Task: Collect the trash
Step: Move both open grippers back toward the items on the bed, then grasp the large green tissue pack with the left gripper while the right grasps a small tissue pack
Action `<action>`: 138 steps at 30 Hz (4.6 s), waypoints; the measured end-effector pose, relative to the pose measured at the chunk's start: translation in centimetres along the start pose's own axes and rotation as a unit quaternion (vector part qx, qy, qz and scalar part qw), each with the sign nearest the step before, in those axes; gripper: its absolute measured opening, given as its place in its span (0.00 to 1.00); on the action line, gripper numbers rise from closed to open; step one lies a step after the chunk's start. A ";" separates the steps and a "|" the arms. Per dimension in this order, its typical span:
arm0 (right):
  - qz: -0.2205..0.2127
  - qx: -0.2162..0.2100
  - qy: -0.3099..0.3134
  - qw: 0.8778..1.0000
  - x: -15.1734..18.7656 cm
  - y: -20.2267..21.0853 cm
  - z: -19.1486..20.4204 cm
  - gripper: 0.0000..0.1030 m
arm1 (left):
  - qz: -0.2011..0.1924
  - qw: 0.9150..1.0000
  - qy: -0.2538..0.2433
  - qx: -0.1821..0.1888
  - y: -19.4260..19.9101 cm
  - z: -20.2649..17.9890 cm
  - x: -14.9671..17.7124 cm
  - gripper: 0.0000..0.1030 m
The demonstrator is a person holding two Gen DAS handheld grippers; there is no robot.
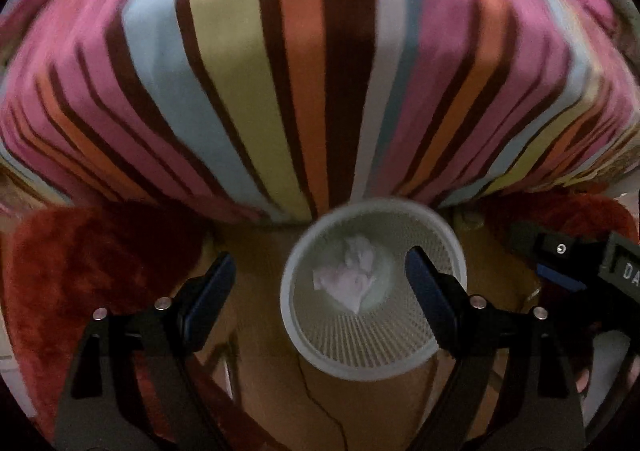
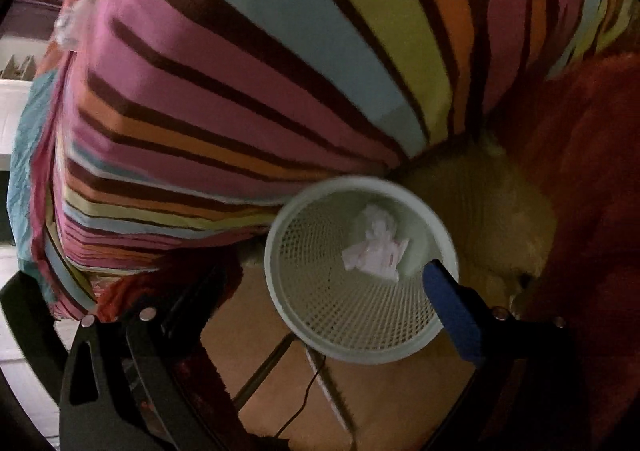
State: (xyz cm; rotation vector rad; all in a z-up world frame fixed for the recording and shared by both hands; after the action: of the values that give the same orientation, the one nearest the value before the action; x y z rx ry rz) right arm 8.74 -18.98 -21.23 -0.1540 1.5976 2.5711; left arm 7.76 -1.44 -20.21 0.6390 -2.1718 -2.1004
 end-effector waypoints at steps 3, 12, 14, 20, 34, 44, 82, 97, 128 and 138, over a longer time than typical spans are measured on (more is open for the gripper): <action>-0.038 0.010 0.017 0.999 -0.7 2.0 0.3 0.92 | -0.049 0.999 -0.005 0.017 2.3 -0.6 -1.0 0.82; -0.192 0.075 0.143 0.968 -4.9 8.8 3.1 0.92 | -0.158 0.985 0.024 0.065 8.3 -0.7 -4.8 0.82; -0.210 0.081 0.170 0.959 -5.6 9.1 3.7 0.92 | -0.176 0.982 0.024 0.067 9.0 -0.7 -5.6 0.82; -0.225 0.074 0.209 0.949 -7.9 9.5 5.1 0.92 | -0.204 0.978 -0.011 0.050 9.7 -1.2 -8.1 0.82; -0.237 0.023 0.249 0.939 -13.5 10.6 7.2 0.92 | -0.214 0.974 -0.019 0.078 9.6 -1.7 -13.6 0.82; -0.223 0.016 0.280 0.934 -16.4 9.4 7.9 0.92 | -0.201 0.975 -0.044 0.085 8.1 -3.5 -17.3 0.82; -0.145 -0.025 0.375 0.915 -23.4 3.5 10.6 0.92 | -0.153 0.973 -0.117 0.127 3.0 -7.2 -25.6 0.82; -0.128 -0.005 0.417 0.900 -25.9 2.1 10.8 0.92 | -0.127 0.970 -0.152 0.140 1.7 -8.5 -26.7 0.82; -0.141 0.074 0.418 0.894 -26.7 2.0 11.0 0.66 | -0.151 0.967 -0.155 0.134 1.8 -8.1 -25.8 0.68; -0.164 0.025 0.365 0.916 -23.4 4.2 10.8 0.66 | -0.161 0.967 -0.112 0.161 4.4 -6.6 -22.6 0.68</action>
State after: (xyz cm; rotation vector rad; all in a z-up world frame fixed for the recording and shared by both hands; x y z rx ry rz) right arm 30.91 -12.14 -9.38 -1.3853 1.6189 2.3112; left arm 29.38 -0.31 -9.96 0.8725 -2.7362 -2.0617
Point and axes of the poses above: each gripper's, at about its wrist camera, not at the fingertips, and y roughly against the way its jaws point, z to its left, x to its underside, the point moved 8 cm from there along -y, roughly the way its jaws point, and after that the axes turned 15 degrees about y, right-handed, at the moved point
